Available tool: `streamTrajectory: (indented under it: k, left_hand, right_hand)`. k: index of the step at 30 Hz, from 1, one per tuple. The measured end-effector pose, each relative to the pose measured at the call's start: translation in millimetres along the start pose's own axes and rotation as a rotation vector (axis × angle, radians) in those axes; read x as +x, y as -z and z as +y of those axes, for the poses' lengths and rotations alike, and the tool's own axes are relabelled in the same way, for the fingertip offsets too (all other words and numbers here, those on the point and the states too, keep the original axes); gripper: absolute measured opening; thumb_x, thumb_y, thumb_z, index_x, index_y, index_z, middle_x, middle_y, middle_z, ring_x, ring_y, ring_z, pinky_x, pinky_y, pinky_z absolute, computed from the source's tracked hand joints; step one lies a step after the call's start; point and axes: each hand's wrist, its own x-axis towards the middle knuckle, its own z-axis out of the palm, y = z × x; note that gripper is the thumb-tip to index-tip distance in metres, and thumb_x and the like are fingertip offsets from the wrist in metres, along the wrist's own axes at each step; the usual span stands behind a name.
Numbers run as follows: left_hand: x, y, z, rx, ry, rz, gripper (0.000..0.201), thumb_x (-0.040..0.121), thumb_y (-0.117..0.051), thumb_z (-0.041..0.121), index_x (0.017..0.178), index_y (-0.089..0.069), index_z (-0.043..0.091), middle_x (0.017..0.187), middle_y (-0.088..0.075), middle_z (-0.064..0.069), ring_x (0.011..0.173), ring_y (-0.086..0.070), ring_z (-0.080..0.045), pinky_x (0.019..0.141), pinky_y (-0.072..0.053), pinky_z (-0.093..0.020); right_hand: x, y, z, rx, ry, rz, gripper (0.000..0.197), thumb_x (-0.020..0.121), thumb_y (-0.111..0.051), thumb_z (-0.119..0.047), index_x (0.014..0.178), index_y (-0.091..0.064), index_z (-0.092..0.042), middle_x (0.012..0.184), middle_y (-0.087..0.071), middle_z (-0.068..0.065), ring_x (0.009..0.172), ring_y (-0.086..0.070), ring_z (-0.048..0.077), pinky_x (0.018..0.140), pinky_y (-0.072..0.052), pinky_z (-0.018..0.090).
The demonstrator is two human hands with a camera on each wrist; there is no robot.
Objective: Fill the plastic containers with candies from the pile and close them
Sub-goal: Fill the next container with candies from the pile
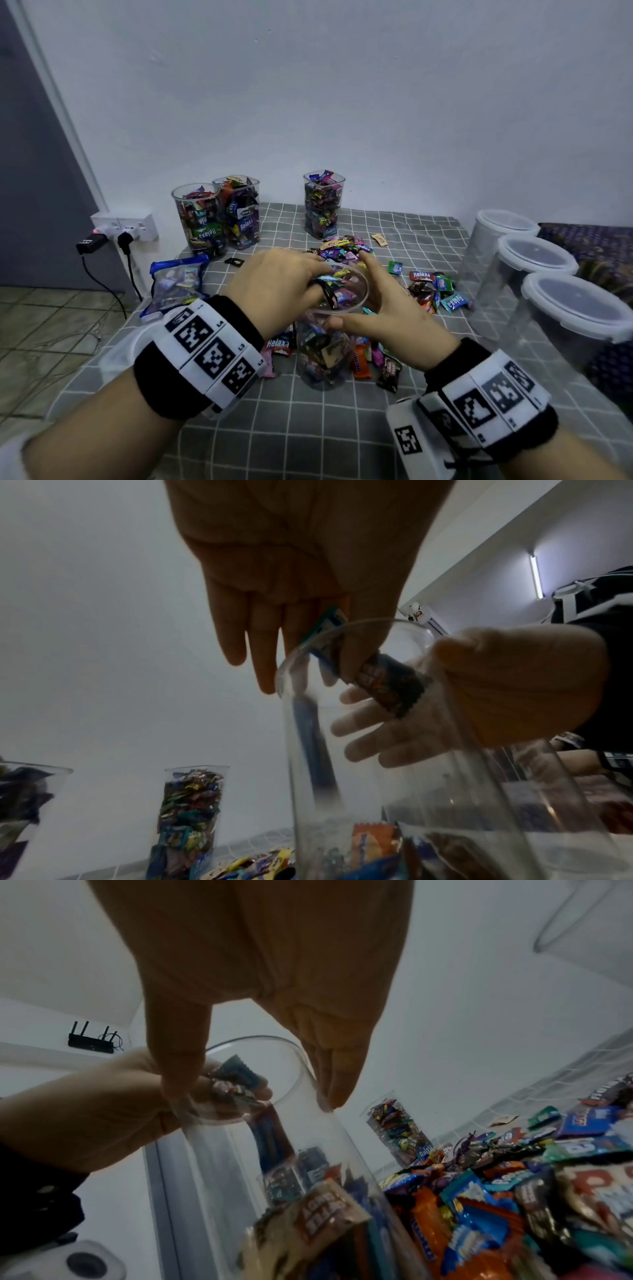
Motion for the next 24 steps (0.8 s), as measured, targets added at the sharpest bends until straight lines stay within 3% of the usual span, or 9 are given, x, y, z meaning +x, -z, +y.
streamTrajectory:
  k: [2, 5, 7, 9, 11, 13, 15, 18, 24]
  left_hand:
    - [-1, -1, 0, -0.013, -0.039, 0.028, 0.045, 0.069, -0.04, 0.034, 0.094, -0.076, 0.023, 0.087, -0.074, 0.0, 0.074, -0.07, -0.021, 0.058, -0.057, -0.039]
    - [0, 1, 1, -0.042, 0.086, -0.028, 0.049, 0.075, -0.043, 0.04, 0.119, -0.063, 0.033, 0.103, -0.071, -0.003, 0.095, -0.064, -0.023, 0.078, -0.05, -0.033]
    - [1, 0, -1, -0.076, 0.14, -0.059, 0.054, 0.075, -0.042, 0.04, 0.127, -0.056, 0.037, 0.109, -0.069, -0.003, 0.097, -0.062, -0.019, 0.082, -0.046, -0.03]
    - [2, 0, -2, -0.23, 0.187, -0.028, 0.057, 0.069, -0.041, 0.038, 0.123, -0.058, 0.039, 0.1, -0.072, -0.003, 0.075, -0.062, -0.006, 0.071, -0.047, -0.027]
    - [4, -4, -8, -0.375, 0.248, 0.021, 0.053, 0.068, -0.043, 0.035, 0.117, -0.063, 0.041, 0.081, -0.073, -0.002, 0.047, -0.049, 0.001, 0.05, -0.039, -0.018]
    - [10, -7, -17, -0.472, 0.325, 0.089, 0.048, 0.068, -0.045, 0.034, 0.112, -0.066, 0.04, 0.077, -0.071, -0.001, 0.044, -0.049, -0.002, 0.048, -0.04, -0.016]
    - [17, -11, -31, -0.524, 0.413, 0.116, 0.045, 0.07, -0.047, 0.036, 0.11, -0.066, 0.038, 0.085, -0.071, 0.0, 0.068, -0.062, -0.01, 0.068, -0.051, -0.025]
    - [31, -22, -59, -0.482, 0.524, 0.005, 0.036, 0.084, -0.057, 0.035, 0.12, -0.061, 0.034, 0.124, -0.062, -0.001, 0.112, -0.056, -0.016, 0.099, -0.044, -0.036]
    - [58, -52, -107, -0.283, 0.684, -0.361, 0.055, 0.089, -0.055, 0.041, 0.139, -0.041, 0.025, 0.141, -0.046, -0.006, 0.122, -0.048, -0.025, 0.095, -0.04, -0.031]
  right_hand:
    - [0, 0, 3, -0.008, -0.016, 0.005, 0.118, 0.051, -0.076, -0.056, 0.148, -0.016, -0.028, 0.137, -0.049, -0.012, 0.126, -0.047, 0.004, 0.109, -0.036, 0.038]
    - [1, 2, 5, -0.012, -0.027, 0.005, 0.119, 0.049, -0.075, -0.058, 0.149, -0.018, -0.027, 0.136, -0.05, -0.012, 0.125, -0.048, 0.004, 0.108, -0.038, 0.037]
    - [1, 3, 5, 0.002, -0.035, -0.012, 0.116, 0.051, -0.077, -0.053, 0.149, -0.02, -0.025, 0.133, -0.052, -0.013, 0.122, -0.05, 0.002, 0.107, -0.039, 0.034]
    - [2, 6, 4, 0.026, -0.053, -0.037, 0.106, 0.055, -0.077, -0.041, 0.146, -0.026, -0.025, 0.131, -0.053, -0.013, 0.119, -0.052, 0.001, 0.106, -0.04, 0.031]
    - [3, 11, 3, 0.094, -0.082, -0.068, 0.084, 0.064, -0.073, -0.024, 0.138, -0.034, -0.026, 0.128, -0.055, -0.013, 0.117, -0.054, 0.0, 0.102, -0.043, 0.028]
    - [6, 17, 1, 0.123, -0.114, -0.09, 0.066, 0.073, -0.068, -0.014, 0.133, -0.041, -0.021, 0.124, -0.058, -0.011, 0.115, -0.055, 0.001, 0.095, -0.047, 0.024]
    - [14, 24, 3, 0.109, -0.139, -0.057, 0.059, 0.078, -0.067, -0.012, 0.132, -0.043, -0.017, 0.124, -0.058, -0.004, 0.116, -0.055, 0.008, 0.091, -0.049, 0.024]
    - [34, 35, 12, -0.016, -0.188, 0.027, 0.052, 0.088, -0.058, -0.007, 0.136, -0.041, -0.016, 0.133, -0.05, 0.001, 0.12, -0.05, 0.015, 0.101, -0.045, 0.034]
    - [94, 57, 39, -0.265, -0.367, 0.074, 0.059, 0.087, -0.061, -0.021, 0.141, -0.037, -0.017, 0.142, -0.042, 0.009, 0.124, -0.045, 0.025, 0.098, -0.041, 0.039]
